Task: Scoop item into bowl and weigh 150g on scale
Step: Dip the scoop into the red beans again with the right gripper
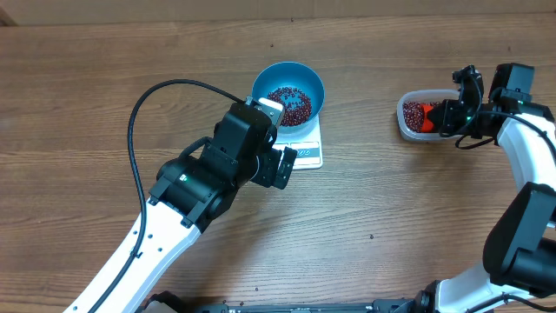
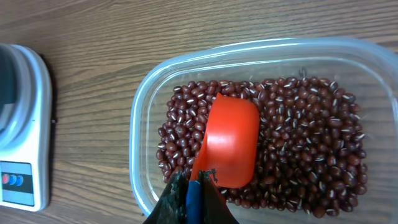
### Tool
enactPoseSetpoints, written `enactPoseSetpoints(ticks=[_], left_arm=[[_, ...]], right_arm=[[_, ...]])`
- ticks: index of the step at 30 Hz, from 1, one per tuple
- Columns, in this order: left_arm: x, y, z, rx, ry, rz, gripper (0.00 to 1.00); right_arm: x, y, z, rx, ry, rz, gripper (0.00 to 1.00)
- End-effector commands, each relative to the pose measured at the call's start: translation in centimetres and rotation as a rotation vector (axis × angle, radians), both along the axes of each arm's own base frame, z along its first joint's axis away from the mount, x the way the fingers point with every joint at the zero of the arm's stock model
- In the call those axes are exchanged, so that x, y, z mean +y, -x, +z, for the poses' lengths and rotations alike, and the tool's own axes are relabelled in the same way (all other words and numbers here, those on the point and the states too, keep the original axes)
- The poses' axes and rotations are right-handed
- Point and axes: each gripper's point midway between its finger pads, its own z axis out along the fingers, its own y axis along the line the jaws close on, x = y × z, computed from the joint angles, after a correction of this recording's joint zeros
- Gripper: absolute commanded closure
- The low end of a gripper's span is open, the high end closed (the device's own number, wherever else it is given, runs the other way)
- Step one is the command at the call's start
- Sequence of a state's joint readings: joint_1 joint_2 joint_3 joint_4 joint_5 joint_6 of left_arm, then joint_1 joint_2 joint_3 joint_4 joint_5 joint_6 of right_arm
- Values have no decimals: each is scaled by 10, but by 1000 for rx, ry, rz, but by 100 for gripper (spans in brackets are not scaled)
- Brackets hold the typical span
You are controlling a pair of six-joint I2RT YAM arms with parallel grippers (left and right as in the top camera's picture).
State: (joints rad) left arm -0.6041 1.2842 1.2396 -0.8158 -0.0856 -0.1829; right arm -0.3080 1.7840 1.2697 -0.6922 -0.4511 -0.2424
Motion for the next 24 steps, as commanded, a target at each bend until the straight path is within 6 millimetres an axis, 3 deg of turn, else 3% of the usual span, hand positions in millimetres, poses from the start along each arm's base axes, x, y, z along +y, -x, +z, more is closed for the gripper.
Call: enactPoseSetpoints(ticks=[1,12,19,24], left_arm=[[-2,-1,-1,3,3,-6,0],[-2,-1,-1,3,3,-6,1],[-2,-1,-1,3,3,-6,0],[-2,-1,-1,3,3,-6,0]], right_arm=[[12,3,-2,4,-105,28,96],[11,5,1,3,-158,19,96],[12,5,-6,17,-189,20,96],[1,7,-7,12,-242,-9,96]])
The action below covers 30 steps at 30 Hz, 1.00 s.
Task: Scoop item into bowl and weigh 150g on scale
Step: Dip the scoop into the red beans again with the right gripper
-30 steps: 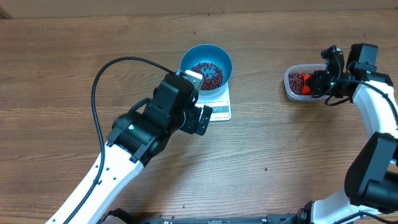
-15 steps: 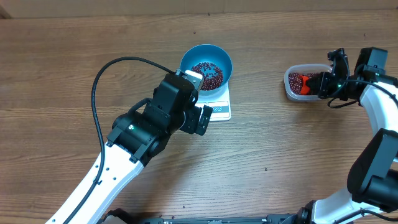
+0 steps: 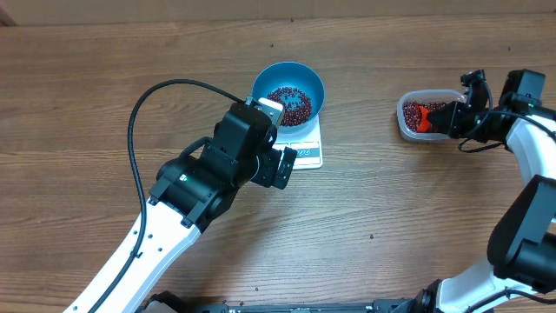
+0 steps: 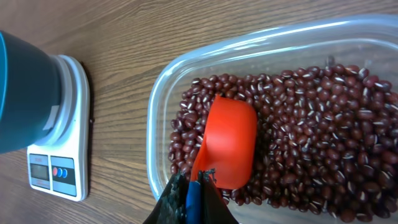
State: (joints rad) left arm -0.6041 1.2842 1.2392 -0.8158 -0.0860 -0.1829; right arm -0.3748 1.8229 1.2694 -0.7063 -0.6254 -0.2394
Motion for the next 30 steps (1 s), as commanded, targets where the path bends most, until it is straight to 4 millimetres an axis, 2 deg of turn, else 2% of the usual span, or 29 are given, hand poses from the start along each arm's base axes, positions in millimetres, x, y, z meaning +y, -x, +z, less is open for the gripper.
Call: enactPoseSetpoints(ticks=[1,7,13,20,30], left_arm=[[-2,-1,-1,3,3,-7,0],[-2,-1,-1,2,3,-6,0],[-2,-1,-1,3,3,-7,0],[-2,-1,-1,3,3,-7,0],[-2,-1,-1,3,3,-7,0]], right_arm=[[-1,3,-5,13,-74,-10,96],[-17,4,-4,11,-98,-66,96],[-27,4,-4,-11,-193,-86,96],[-30,5,-4,-42,-357,-87,96],[-31,5,16,-115,-468,-70,96]])
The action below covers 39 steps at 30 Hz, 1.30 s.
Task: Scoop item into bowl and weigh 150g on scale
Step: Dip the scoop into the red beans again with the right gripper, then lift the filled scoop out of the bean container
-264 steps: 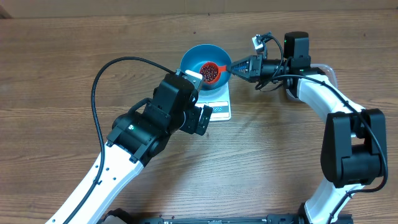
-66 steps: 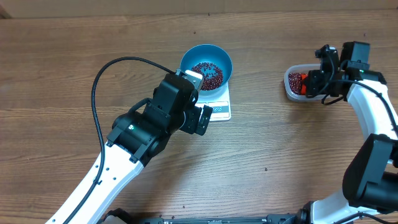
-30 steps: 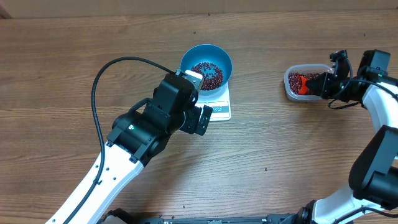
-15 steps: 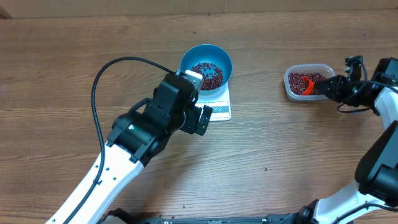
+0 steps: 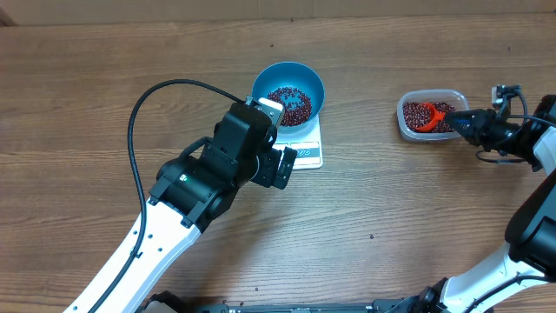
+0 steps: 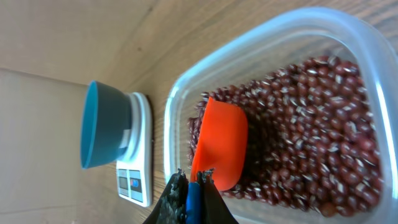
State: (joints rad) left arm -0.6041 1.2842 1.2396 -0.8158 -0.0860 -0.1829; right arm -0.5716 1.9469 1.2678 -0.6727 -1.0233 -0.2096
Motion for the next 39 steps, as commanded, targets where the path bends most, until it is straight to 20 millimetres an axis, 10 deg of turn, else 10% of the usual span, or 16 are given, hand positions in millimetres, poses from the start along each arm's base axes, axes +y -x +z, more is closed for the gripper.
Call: enactPoseSetpoints(ticks=[1,21,39], left_arm=[[-2,-1,-1,3,3,-7,0],[-2,-1,-1,3,3,-7,1],[-2,-1,-1,3,3,-7,1]], right_arm=[[3,1,14,-53,-82,11,96],[-16,7,38,-143,-194,-21,96],[25,12,83,-245,-460,109,96]])
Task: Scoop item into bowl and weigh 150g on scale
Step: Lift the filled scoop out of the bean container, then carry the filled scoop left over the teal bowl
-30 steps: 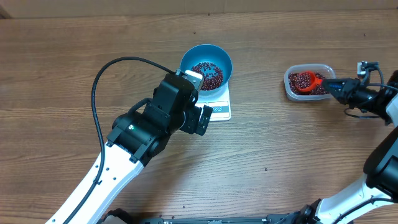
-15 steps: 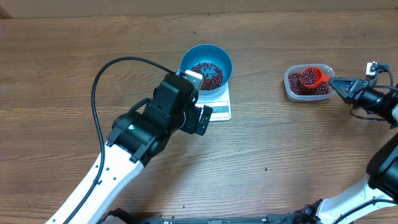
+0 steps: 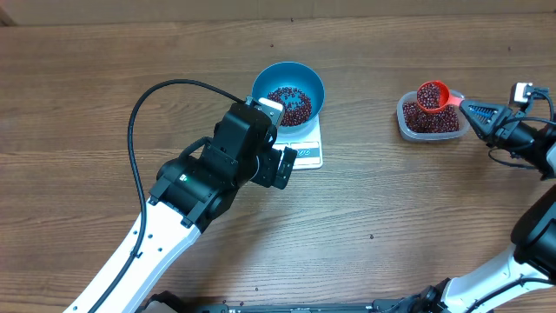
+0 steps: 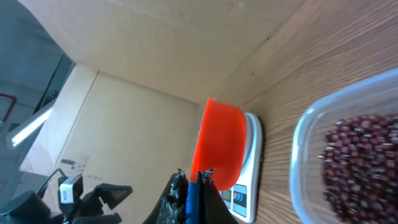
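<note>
A blue bowl [image 3: 289,93] partly filled with red beans sits on the white scale [image 3: 306,155] at the table's middle. At the right, a clear tub of red beans [image 3: 427,120] rests on the table. My right gripper [image 3: 466,108] is shut on the blue handle of an orange scoop [image 3: 431,96], which is full of beans and held above the tub's far rim. In the right wrist view the scoop [image 4: 221,149] shows from below, with the scale [image 4: 247,177] beyond it and the tub [image 4: 348,155] at right. My left gripper [image 3: 271,113] sits by the bowl's near-left rim, its jaws hidden.
The left arm's black body [image 3: 221,165] and its cable [image 3: 139,113] lie over the table left of the scale. A cardboard wall [image 4: 143,81] rises behind the table's far edge.
The scoop was down among the beans in the tub. It is now lifted out, level and loaded with beans, over the tub's far edge. The right arm has drawn back to the right.
The orange scoop lay bowl-down in the tub's beans with my right gripper shut on its handle. Over the following moments the wrist tilted and the arm shifted right while the scoop stayed in the beans. Now it is raised, full. The left arm stayed still.
</note>
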### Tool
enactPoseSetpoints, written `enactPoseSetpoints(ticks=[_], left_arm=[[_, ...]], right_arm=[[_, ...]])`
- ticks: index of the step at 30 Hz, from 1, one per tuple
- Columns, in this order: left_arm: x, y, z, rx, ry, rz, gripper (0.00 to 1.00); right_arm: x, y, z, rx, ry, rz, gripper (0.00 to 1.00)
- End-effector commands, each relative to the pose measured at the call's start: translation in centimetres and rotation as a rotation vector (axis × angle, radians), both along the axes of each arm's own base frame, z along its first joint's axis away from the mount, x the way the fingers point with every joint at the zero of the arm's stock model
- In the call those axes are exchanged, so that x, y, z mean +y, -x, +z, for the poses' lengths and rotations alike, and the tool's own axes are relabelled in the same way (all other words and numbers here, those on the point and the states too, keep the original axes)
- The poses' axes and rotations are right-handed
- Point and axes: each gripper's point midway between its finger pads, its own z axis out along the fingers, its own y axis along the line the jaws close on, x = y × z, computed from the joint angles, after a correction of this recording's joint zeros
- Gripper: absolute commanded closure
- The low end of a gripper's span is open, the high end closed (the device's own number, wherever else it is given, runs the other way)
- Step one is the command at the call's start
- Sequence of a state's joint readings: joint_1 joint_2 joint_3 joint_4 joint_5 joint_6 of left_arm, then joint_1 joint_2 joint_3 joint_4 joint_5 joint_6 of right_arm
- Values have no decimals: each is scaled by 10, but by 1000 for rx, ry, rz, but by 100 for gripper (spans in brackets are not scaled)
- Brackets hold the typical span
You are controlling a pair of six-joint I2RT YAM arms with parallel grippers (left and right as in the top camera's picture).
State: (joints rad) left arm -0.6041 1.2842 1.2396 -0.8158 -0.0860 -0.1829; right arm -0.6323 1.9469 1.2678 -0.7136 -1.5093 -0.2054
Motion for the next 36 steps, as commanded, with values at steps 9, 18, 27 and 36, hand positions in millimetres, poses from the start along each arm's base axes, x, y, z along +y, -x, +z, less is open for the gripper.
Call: enactPoseSetpoints(ticks=[9,18,27,36], left_arm=[[-2,-1,-1,3,3,-7,1],[-2,-1,-1,3,3,-7,0],[-2,-1,-1,3,3,-6,0],[-2,-1,-1,3,3,-7,1]], right_arm=[[79,-5,7,-27,-39,207,96],[140,-5,9,-86,-10,365,96],[174,-8,12,-86,-7,454,96],[208,-24,11,-60,55,488,96]])
